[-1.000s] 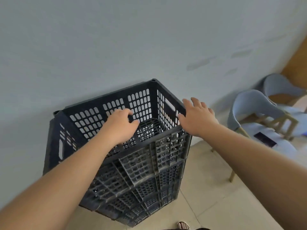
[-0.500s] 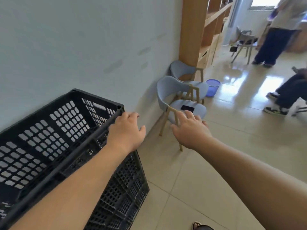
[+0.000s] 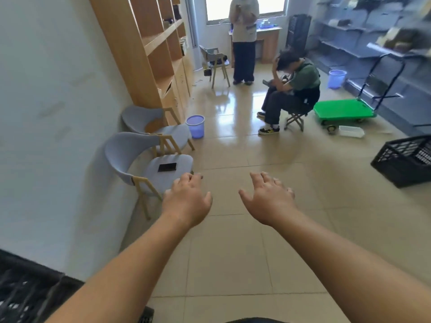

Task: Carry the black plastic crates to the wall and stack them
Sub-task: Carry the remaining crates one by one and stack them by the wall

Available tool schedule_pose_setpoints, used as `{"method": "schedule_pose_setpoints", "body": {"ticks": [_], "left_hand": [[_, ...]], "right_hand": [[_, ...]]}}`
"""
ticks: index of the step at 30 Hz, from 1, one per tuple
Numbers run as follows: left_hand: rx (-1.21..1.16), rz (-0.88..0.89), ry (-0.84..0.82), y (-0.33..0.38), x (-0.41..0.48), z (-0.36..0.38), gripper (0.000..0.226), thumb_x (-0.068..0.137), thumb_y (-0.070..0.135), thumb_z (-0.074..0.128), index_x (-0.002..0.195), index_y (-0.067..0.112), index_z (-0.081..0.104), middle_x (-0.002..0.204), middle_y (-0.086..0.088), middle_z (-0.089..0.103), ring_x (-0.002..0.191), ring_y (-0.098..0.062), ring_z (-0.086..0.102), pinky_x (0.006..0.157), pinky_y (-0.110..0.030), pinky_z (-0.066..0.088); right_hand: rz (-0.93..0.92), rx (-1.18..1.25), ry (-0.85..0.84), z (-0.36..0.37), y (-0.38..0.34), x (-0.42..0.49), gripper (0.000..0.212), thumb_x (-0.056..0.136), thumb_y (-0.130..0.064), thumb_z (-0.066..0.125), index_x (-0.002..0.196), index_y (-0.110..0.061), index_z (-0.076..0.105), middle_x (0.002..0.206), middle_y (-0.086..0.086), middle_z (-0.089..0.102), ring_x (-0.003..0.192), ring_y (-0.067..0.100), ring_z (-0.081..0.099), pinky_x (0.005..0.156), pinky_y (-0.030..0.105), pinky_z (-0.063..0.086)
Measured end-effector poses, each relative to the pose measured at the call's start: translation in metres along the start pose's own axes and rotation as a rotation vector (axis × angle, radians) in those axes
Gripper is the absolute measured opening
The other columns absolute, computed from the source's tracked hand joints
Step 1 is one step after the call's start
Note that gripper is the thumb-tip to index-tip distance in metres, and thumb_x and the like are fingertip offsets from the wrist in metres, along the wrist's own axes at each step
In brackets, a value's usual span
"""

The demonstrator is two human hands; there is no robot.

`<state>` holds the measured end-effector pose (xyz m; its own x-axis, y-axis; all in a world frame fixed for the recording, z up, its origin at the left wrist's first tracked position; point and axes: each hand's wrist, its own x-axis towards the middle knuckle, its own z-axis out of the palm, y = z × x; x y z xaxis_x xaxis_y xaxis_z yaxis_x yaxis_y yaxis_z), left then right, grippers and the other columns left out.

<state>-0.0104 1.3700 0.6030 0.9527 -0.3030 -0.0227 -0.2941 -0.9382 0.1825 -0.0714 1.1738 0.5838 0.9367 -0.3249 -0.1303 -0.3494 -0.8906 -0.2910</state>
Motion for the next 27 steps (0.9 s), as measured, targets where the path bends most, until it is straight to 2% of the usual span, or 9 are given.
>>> {"method": "schedule_pose_setpoints", "body": {"ticks": [7,11,16,27], "left_hand": [[0.004,0.226,-0.096,0.182,0.055,0.055,0.060,0.096,0.052,0.048,0.149,0.025,0.041,0.149,-0.002,0.045,0.137,-0.025,0.040,0.106,-0.044,0.039],[0.022,0.354,-0.152,0.268,0.082,0.077,0.060,0.096,0.053,0.047,0.149,0.027,0.040,0.149,-0.001,0.045,0.136,-0.026,0.043,0.105,-0.045,0.041],[0.050,0.492,-0.207,0.356,0.122,0.101,0.059,0.096,0.054,0.045,0.148,0.028,0.039,0.148,0.000,0.044,0.134,-0.027,0.044,0.102,-0.045,0.041],[0.051,0.746,-0.312,0.527,0.273,0.166,0.059,0.097,0.052,0.043,0.150,0.027,0.037,0.148,-0.001,0.044,0.135,-0.026,0.042,0.102,-0.046,0.040]], "right_hand": [[0.291,0.018,0.010,-0.037,0.183,0.012,0.075,0.095,-0.067,0.027,0.159,-0.029,0.015,0.167,0.003,0.018,0.149,0.030,0.023,0.112,0.058,0.025],[0.471,0.104,0.055,-0.055,0.265,0.014,0.075,0.095,-0.066,0.029,0.158,-0.029,0.018,0.165,0.003,0.022,0.145,0.030,0.028,0.110,0.055,0.030],[0.634,0.175,0.070,-0.065,0.341,0.026,0.073,0.096,-0.065,0.030,0.158,-0.027,0.020,0.163,0.002,0.026,0.142,0.030,0.033,0.104,0.052,0.035],[0.969,0.160,0.032,-0.108,0.489,0.124,0.074,0.096,-0.065,0.027,0.159,-0.029,0.015,0.165,0.004,0.021,0.143,0.033,0.030,0.106,0.054,0.032]]}}
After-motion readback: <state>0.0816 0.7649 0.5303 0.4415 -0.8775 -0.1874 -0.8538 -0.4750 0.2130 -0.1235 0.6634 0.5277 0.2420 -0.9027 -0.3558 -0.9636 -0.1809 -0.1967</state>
